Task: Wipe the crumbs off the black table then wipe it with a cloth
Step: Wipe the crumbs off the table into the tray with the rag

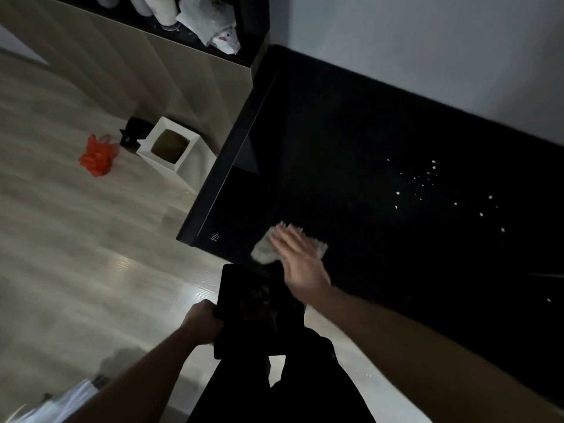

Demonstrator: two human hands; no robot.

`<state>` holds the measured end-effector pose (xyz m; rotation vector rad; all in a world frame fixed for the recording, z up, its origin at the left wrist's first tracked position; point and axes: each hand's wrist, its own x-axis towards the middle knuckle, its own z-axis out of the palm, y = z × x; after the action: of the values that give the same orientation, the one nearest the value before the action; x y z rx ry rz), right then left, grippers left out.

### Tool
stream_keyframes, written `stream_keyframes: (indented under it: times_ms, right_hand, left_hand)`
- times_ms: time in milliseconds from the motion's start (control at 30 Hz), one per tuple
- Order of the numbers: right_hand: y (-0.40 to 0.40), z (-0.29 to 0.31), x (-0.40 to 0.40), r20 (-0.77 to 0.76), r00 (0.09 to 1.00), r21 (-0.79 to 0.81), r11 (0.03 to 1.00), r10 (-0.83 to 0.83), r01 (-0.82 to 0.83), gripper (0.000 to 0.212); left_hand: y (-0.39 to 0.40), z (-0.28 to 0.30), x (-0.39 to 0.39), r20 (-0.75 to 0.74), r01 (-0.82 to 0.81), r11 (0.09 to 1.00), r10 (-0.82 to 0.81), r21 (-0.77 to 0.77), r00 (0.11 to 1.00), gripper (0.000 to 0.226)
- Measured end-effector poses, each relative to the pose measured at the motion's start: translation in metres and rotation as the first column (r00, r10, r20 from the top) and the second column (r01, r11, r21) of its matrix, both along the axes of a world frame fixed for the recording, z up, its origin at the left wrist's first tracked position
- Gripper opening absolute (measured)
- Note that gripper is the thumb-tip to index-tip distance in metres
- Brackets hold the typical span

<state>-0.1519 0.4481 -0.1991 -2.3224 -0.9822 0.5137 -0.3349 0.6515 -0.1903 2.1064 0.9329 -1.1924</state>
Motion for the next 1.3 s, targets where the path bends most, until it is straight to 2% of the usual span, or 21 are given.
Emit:
stream_keyframes:
  times_ms: [100, 267, 367, 433, 600, 733, 867, 1000, 1100, 1167, 1300]
  right_hand:
    - [-0.009, 0.014, -0.064, -0.166, 0.986, 0.022, 0.999, -0.028, 0.032, 0.065]
    - [-0.015, 0.054, -0.11, -0.379, 0.899, 0.042, 0.967, -0.218, 0.252, 0.058]
    - [-0.028, 0.068, -0.106, -0.416, 0.849, 0.073, 0.919, -0.325, 0.388, 0.053]
    - [-0.04, 0.077, -0.091, -0.429, 0.805, 0.084, 0.87, -0.409, 0.486, 0.049]
    - [-0.084, 0.094, -0.028, -0.445, 0.714, 0.137, 0.747, -0.54, 0.65, 0.053]
    - [-0.122, 0.09, 0.042, -0.317, 0.692, 0.106, 0.701, -0.649, 0.706, 0.054]
    - [-0.15, 0.071, 0.117, -0.134, 0.672, 0.066, 0.67, -0.728, 0.739, 0.05]
    - [-0.162, 0.061, 0.177, -0.058, 0.662, 0.018, 0.662, -0.748, 0.749, 0.05]
    - [-0.167, 0.045, 0.211, -0.021, 0.695, -0.061, 0.695, -0.718, 0.716, 0.05]
    - [-0.168, 0.032, 0.223, -0.005, 0.755, -0.163, 0.745, -0.656, 0.646, 0.054]
    - [-0.16, 0.021, 0.203, 0.141, 0.837, -0.348, 0.765, -0.529, 0.542, 0.063]
  left_hand:
    - [-0.004, 0.002, -0.003, 0.004, 0.047, 0.999, -0.047, -0.019, 0.999, 0.028]
    - [-0.011, 0.015, -0.003, 0.041, -0.017, 0.999, 0.019, -0.047, 0.999, 0.024]
    - [-0.016, 0.022, -0.005, 0.048, -0.074, 0.995, 0.078, -0.074, 0.996, 0.016]
    - [-0.017, 0.024, -0.005, 0.053, -0.101, 0.99, 0.106, -0.094, 0.993, 0.02]
    - [-0.023, 0.022, 0.003, 0.043, -0.039, 0.997, 0.042, -0.069, 0.998, 0.02]
    - [-0.031, 0.015, 0.004, 0.002, 0.028, 0.999, -0.028, -0.044, 1.0, 0.016]
    - [-0.037, 0.005, 0.005, -0.027, 0.002, 1.0, -0.003, -0.029, 1.0, 0.017]
    - [-0.055, 0.008, 0.012, -0.047, 0.012, 0.999, -0.01, 0.037, 0.999, 0.02]
    - [-0.067, 0.007, 0.015, -0.043, 0.004, 0.998, -0.002, 0.057, 0.999, 0.023]
    - [-0.073, 0.007, 0.016, -0.043, 0.006, 0.998, -0.004, 0.058, 0.999, 0.022]
    - [-0.083, 0.006, 0.017, -0.022, -0.003, 0.999, 0.004, 0.051, 1.0, 0.023]
